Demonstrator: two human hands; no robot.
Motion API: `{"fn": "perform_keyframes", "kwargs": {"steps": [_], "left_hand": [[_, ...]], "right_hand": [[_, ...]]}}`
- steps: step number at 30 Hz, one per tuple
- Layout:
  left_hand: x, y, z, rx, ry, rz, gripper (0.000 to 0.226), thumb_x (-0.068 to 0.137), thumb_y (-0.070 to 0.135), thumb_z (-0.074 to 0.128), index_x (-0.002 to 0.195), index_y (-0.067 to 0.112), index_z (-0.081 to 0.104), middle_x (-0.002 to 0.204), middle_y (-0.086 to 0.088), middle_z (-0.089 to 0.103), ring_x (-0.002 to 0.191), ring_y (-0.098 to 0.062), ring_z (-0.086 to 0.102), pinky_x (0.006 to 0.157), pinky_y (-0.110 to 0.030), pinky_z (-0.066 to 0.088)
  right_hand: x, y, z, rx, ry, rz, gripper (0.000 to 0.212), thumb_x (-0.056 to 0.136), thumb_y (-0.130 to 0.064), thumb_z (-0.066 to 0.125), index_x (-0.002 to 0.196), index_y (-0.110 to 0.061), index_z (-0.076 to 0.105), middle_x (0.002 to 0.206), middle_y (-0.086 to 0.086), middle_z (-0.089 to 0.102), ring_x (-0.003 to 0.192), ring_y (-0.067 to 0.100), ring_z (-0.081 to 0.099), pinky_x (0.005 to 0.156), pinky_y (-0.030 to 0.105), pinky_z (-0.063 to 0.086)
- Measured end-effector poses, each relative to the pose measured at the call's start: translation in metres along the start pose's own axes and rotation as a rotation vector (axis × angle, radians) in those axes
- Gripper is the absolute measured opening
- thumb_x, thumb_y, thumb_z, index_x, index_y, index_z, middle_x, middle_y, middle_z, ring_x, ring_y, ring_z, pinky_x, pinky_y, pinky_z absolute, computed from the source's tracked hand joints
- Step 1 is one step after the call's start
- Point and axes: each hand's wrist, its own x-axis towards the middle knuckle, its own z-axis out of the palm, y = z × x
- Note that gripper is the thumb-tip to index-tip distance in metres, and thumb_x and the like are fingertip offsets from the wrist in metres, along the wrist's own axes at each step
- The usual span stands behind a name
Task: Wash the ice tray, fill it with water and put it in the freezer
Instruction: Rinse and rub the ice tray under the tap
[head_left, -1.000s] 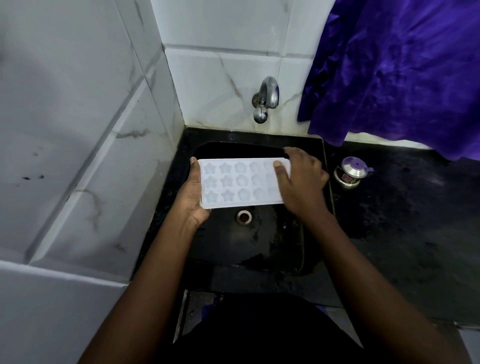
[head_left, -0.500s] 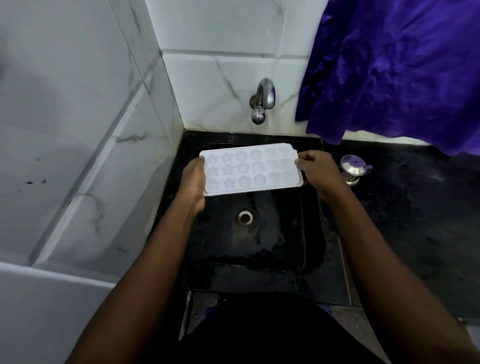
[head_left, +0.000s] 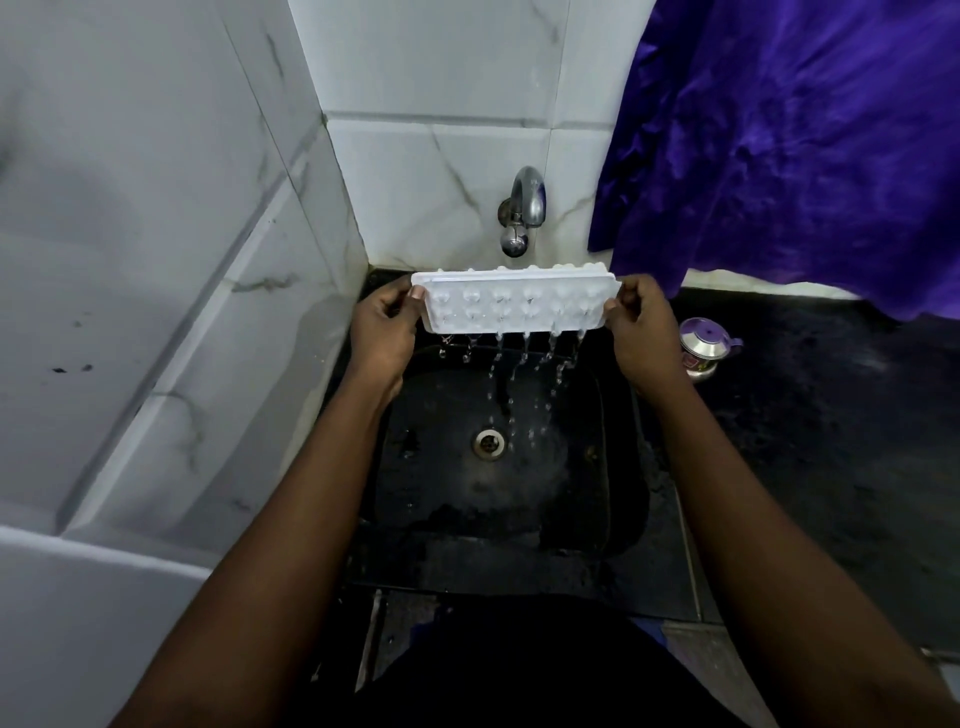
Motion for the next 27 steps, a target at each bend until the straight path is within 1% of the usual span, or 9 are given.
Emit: {"fn": "perform_keyframes", "kwargs": {"steps": [2, 5, 8, 13, 15, 20, 23, 26, 27], "left_hand": [[-0.004, 0.0, -0.001, -0.026, 0.0, 0.033, 0.02, 0.105, 0.008, 0.066, 0.121, 0.012, 0.077, 0.112, -0.002, 0.079, 0.096, -0.005, 0.072, 0.09, -0.026, 0.056], [-0.009, 0.001, -0.004, -0.067, 0.004, 0.105, 0.025, 0.102, 0.008, 0.069, 0.125, 0.006, 0.077, 0.122, -0.011, 0.079, 0.116, -0.022, 0.072, 0.111, -0.042, 0.053], [-0.015, 0.002, -0.005, -0.097, 0.006, 0.178, 0.024, 0.1, 0.011, 0.072, 0.122, 0.014, 0.08, 0.125, -0.013, 0.078, 0.126, -0.037, 0.069, 0.116, -0.054, 0.049], [-0.023, 0.004, -0.006, -0.175, 0.043, 0.219, 0.034, 0.102, 0.001, 0.068, 0.134, -0.008, 0.067, 0.135, -0.016, 0.072, 0.129, -0.028, 0.067, 0.116, -0.041, 0.051], [-0.021, -0.001, -0.008, -0.168, 0.036, 0.219, 0.035, 0.102, 0.001, 0.067, 0.136, -0.007, 0.066, 0.135, -0.01, 0.072, 0.133, -0.025, 0.066, 0.114, -0.036, 0.051], [-0.006, -0.041, -0.012, -0.034, 0.043, 0.033, 0.036, 0.101, 0.014, 0.07, 0.131, -0.005, 0.066, 0.139, -0.008, 0.07, 0.131, -0.023, 0.065, 0.114, -0.041, 0.052], [-0.002, -0.058, -0.008, -0.057, -0.033, -0.089, 0.006, 0.107, 0.018, 0.063, 0.11, 0.014, 0.067, 0.112, -0.003, 0.076, 0.103, -0.018, 0.071, 0.094, -0.041, 0.057], [0.005, -0.064, 0.0, -0.186, -0.016, -0.288, 0.009, 0.111, 0.027, 0.056, 0.106, 0.021, 0.061, 0.111, -0.005, 0.075, 0.095, -0.02, 0.072, 0.081, -0.041, 0.061], [0.005, -0.064, 0.002, -0.217, 0.009, -0.339, 0.011, 0.112, 0.027, 0.056, 0.105, 0.02, 0.061, 0.109, -0.006, 0.074, 0.093, -0.022, 0.072, 0.076, -0.04, 0.063]], "right_hand": [[-0.004, 0.001, -0.001, 0.04, 0.027, -0.054, 0.017, 0.103, -0.011, 0.059, 0.116, -0.022, 0.057, 0.103, -0.005, 0.065, 0.092, 0.005, 0.06, 0.084, 0.021, 0.046], [-0.013, -0.001, -0.003, 0.094, 0.087, -0.148, 0.018, 0.104, -0.011, 0.058, 0.12, -0.022, 0.056, 0.101, -0.015, 0.064, 0.09, -0.003, 0.06, 0.084, 0.018, 0.049], [-0.018, -0.001, -0.004, 0.138, 0.134, -0.265, 0.022, 0.105, -0.007, 0.054, 0.121, -0.022, 0.054, 0.11, -0.006, 0.064, 0.099, 0.012, 0.062, 0.09, 0.035, 0.052], [-0.022, 0.006, 0.0, 0.122, 0.166, -0.413, 0.038, 0.102, 0.012, 0.045, 0.129, -0.013, 0.05, 0.136, 0.015, 0.059, 0.135, 0.023, 0.055, 0.116, 0.042, 0.042], [-0.023, 0.011, 0.002, 0.126, 0.147, -0.422, 0.034, 0.104, 0.008, 0.046, 0.13, -0.013, 0.049, 0.137, 0.014, 0.059, 0.135, 0.024, 0.055, 0.117, 0.043, 0.042], [-0.022, 0.026, 0.012, -0.023, 0.038, -0.149, 0.025, 0.103, -0.012, 0.058, 0.126, -0.016, 0.061, 0.099, -0.011, 0.067, 0.088, -0.008, 0.061, 0.08, 0.015, 0.047], [-0.009, 0.039, 0.024, -0.097, -0.079, 0.022, 0.023, 0.097, -0.011, 0.06, 0.117, -0.015, 0.069, 0.094, 0.0, 0.071, 0.083, 0.01, 0.063, 0.076, 0.028, 0.05], [0.018, 0.046, 0.039, -0.129, -0.194, 0.211, 0.016, 0.093, -0.022, 0.06, 0.095, -0.012, 0.072, 0.089, 0.005, 0.073, 0.086, 0.021, 0.069, 0.079, 0.041, 0.056], [0.025, 0.044, 0.041, -0.113, -0.194, 0.269, 0.027, 0.093, -0.033, 0.06, 0.089, -0.008, 0.071, 0.085, 0.009, 0.073, 0.083, 0.022, 0.071, 0.078, 0.045, 0.057]]}}
